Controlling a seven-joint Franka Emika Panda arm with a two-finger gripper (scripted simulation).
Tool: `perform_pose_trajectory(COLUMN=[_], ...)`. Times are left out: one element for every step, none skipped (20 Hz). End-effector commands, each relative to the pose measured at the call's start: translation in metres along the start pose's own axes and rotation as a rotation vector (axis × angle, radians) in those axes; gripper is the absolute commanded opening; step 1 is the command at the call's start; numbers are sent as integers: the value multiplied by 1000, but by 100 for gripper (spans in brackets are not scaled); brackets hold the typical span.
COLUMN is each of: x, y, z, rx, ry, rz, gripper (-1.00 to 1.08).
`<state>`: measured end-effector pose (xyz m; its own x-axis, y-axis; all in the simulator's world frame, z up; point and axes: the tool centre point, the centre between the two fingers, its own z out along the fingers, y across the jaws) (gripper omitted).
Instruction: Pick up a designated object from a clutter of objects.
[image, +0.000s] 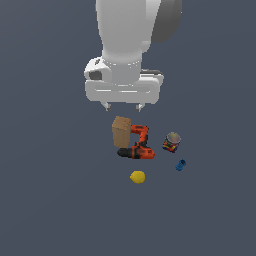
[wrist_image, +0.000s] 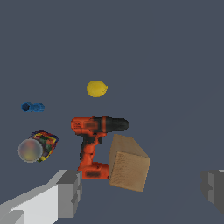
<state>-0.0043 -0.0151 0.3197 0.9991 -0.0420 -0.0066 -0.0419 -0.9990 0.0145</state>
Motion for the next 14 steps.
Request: perform_pose_trajectory(x=[0, 0, 0, -1, -2, -3, -4, -5, -6, -7, -7, -7, -6, -5], y=[0, 1, 2, 5, 9, 14, 19, 22, 25, 26, 26, 25, 24, 23], z=[0, 0, 0, -1, -1, -2, -2, -3, -3, -4, -4, -4, -3, -2], rx=[0, 0, -1, -3, -5, -8, -11, -12, -13, -14, -14, -13, -13, -14], ry=[0, 0, -1, -2, -4, -6, -8, -10, -11, -11, -11, -11, -11, -11], rz=[0, 1, 6, 12, 22, 34, 46, 55, 61, 64, 64, 63, 59, 55], gripper=[100, 100, 100, 100, 100, 100, 100, 100, 100, 100, 100, 100, 100, 100])
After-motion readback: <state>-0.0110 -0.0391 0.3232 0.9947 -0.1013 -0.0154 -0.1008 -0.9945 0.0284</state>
